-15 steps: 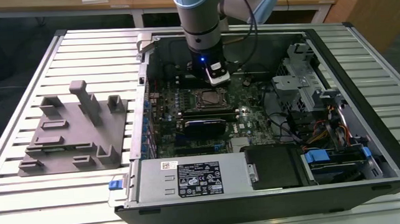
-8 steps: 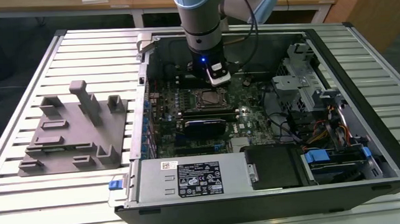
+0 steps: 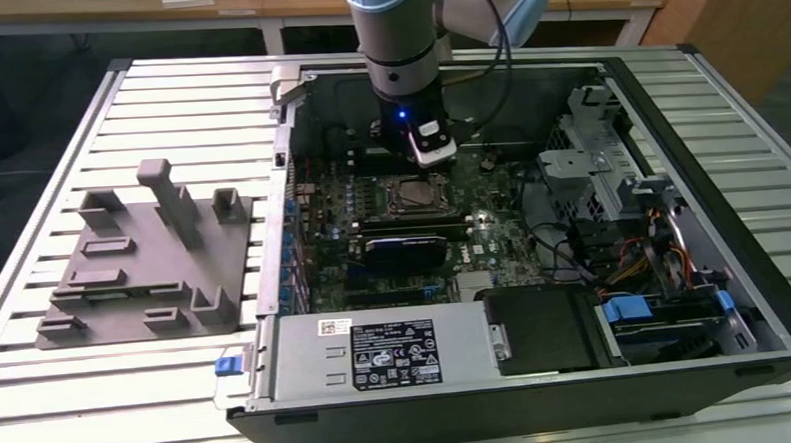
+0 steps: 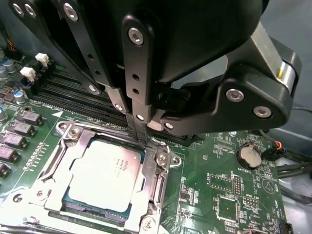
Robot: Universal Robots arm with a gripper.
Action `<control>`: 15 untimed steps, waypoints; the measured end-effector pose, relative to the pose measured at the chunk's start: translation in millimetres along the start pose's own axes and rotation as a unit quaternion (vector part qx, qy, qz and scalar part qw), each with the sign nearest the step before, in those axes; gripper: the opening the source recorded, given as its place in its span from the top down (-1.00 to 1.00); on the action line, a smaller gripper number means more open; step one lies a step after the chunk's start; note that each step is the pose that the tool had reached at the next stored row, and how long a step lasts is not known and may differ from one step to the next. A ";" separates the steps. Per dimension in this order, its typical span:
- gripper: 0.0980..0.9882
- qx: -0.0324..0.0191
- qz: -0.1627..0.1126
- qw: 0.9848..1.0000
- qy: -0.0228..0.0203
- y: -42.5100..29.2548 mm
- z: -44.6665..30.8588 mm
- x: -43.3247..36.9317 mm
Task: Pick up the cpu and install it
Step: 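Install the first cpu locking lever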
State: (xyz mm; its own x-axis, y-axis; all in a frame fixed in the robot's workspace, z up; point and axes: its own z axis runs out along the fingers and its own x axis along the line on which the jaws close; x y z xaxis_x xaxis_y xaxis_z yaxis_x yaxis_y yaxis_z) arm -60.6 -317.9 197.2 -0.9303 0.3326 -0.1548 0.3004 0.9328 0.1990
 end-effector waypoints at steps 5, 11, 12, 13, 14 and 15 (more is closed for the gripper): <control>0.98 0.000 0.000 1.000 0.000 1.4 -6.9 -1.1; 0.98 0.000 0.000 1.000 0.000 2.7 -13.2 -2.1; 0.98 0.000 0.000 1.000 0.000 2.8 -13.2 -2.1; 0.98 0.000 0.000 1.000 0.000 2.8 -13.2 -2.1; 0.98 0.000 0.000 1.000 0.000 2.8 -13.4 -2.2; 0.98 0.000 0.000 1.000 0.000 2.8 -13.4 -2.2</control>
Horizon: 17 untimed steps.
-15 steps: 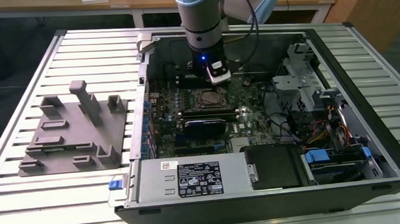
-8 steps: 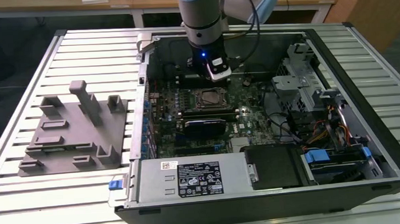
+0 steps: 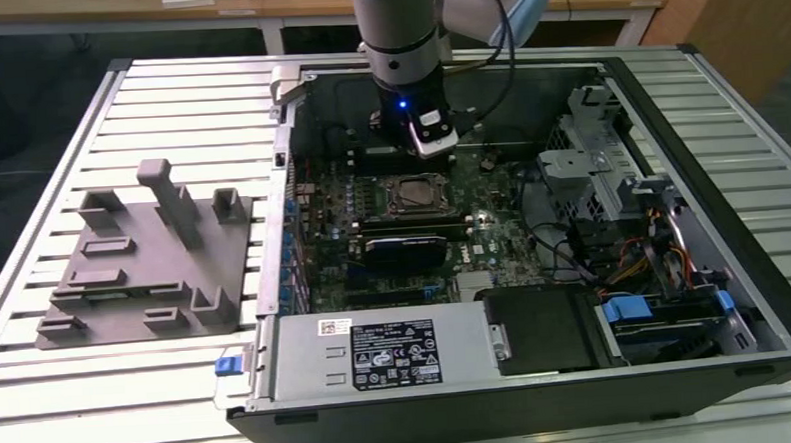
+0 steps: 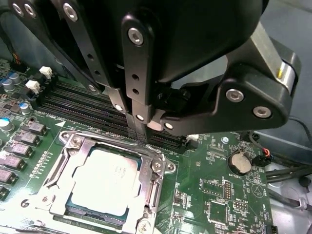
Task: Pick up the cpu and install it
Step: 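Install the first cpu locking lever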
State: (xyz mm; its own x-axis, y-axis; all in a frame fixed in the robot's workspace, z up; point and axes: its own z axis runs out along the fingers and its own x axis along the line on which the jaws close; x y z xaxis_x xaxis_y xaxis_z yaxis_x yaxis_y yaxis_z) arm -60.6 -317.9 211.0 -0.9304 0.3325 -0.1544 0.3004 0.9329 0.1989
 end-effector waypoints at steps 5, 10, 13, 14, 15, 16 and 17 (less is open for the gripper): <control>0.98 0.020 -0.001 1.000 0.013 0.8 1.0 -2.7; 0.98 0.047 0.000 0.998 0.037 3.1 2.7 -9.8; 0.98 0.055 0.001 0.997 0.049 3.9 3.7 -13.5; 0.98 0.057 0.001 0.997 0.052 3.8 3.8 -14.5; 0.98 0.058 0.001 0.997 0.053 3.5 3.7 -15.2; 0.98 0.058 0.001 0.997 0.053 2.9 3.7 -15.8; 0.98 0.058 0.001 0.997 0.053 2.1 3.8 -16.4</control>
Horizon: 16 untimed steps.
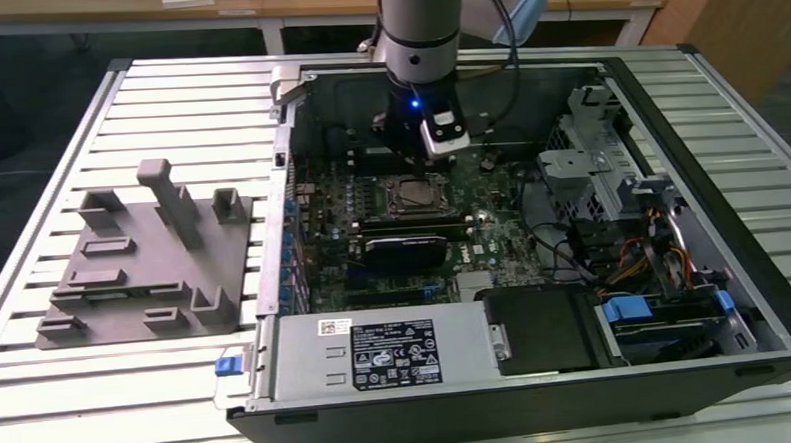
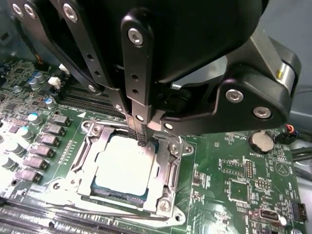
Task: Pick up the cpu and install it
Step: 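Install the first cpu locking lever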
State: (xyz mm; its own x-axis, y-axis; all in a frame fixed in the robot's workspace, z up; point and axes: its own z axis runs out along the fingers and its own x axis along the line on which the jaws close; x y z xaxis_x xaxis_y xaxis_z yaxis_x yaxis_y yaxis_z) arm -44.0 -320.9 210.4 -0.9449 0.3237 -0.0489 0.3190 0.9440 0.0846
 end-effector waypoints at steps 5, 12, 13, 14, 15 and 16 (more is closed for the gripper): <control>0.98 0.000 0.000 1.000 0.000 -5.9 -0.3 -2.6; 0.98 0.001 0.000 1.000 0.002 -17.1 -0.6 -6.5; 0.98 0.001 0.000 1.000 0.002 -18.5 -0.5 -7.0; 0.98 0.001 0.000 1.000 0.004 -19.9 -0.4 -7.4; 0.98 0.002 0.000 1.000 0.005 -21.1 -0.3 -7.9; 0.98 0.003 0.000 1.000 0.007 -22.1 -0.2 -8.2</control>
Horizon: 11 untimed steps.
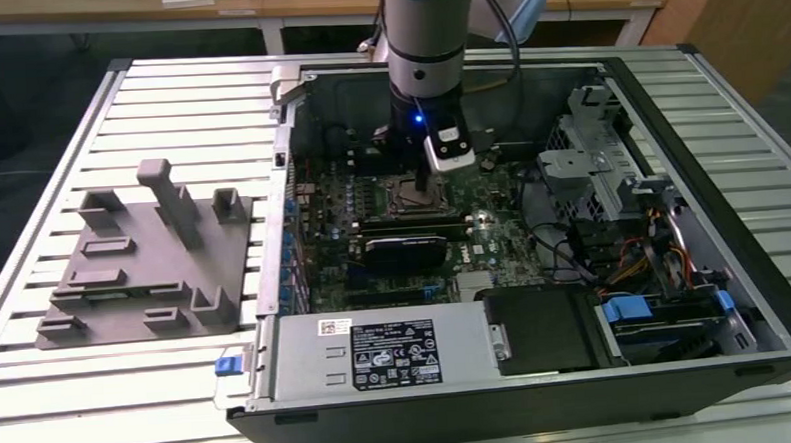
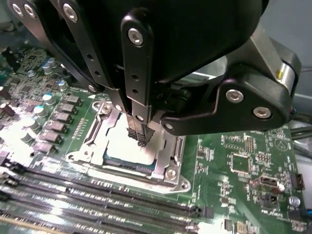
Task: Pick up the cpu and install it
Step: 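Install the first cpu locking lever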
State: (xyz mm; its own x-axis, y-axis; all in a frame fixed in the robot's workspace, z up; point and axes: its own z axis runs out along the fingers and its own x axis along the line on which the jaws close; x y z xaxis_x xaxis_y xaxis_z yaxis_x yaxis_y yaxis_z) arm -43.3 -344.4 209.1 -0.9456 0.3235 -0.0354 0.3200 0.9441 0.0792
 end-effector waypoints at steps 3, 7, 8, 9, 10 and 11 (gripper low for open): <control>0.98 0.006 0.000 1.000 0.008 -0.9 0.7 -0.3; 0.98 0.008 -0.001 1.000 0.009 -1.1 0.7 -0.3; 0.98 0.008 -0.001 1.000 0.009 -1.1 0.7 -0.3; 0.98 0.008 -0.001 1.000 0.009 -1.0 0.6 -0.3; 0.98 0.008 -0.001 1.000 0.009 -0.9 -0.4 -0.4; 0.98 0.008 -0.001 1.000 0.009 -0.8 -2.5 -0.4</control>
State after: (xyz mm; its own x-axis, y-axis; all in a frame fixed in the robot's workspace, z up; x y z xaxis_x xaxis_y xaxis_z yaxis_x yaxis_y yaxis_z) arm -43.3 -345.4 211.5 -0.9469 0.3209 -0.0173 0.3193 0.9455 0.0634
